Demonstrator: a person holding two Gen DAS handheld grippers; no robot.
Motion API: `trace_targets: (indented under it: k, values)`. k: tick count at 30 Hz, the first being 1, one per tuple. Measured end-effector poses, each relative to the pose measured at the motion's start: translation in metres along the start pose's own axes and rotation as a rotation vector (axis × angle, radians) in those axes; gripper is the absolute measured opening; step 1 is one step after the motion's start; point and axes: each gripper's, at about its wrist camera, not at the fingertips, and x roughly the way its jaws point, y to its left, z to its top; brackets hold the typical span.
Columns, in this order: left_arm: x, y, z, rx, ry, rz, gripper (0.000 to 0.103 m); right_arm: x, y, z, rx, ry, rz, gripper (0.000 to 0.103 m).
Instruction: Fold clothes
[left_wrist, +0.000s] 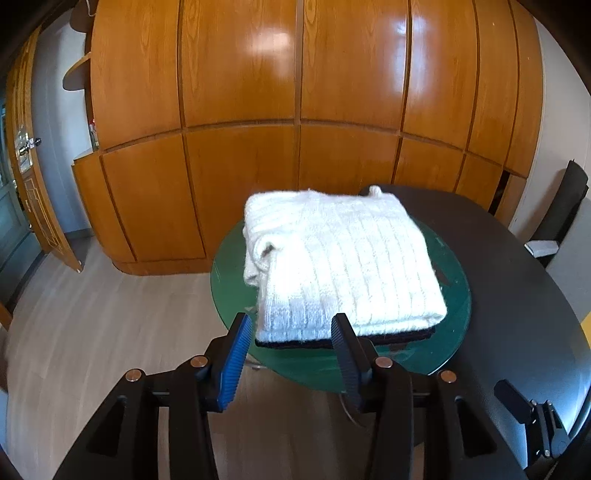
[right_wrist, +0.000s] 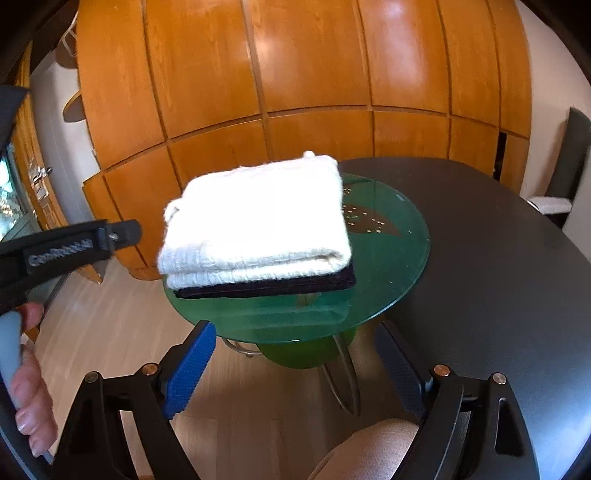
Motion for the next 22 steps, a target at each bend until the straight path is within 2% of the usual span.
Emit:
trace_targets:
  k: [3,7,12,22]
  values:
    - [0.006,0.002,0.000,-0.021,0.036,-0.024,0.047,0.001,0.005,0.000,-0.018,0.005,0.002,0.089]
    - [0.009,0.011,0.001,-0.081,0.038,-0.055,0.050,0.004,0.006,-0.001,-0.020,0.012,0.002,0.089]
    - [0.004,0.018,0.000,-0.097,0.011,-0.033,0.059,0.007,0.004,-0.002,-0.008,0.024,0.005,0.089]
    - [-0.003,0.015,-0.003,-0.077,-0.074,-0.037,0.059,0.012,0.008,-0.004,-0.017,0.040,0.008,0.089]
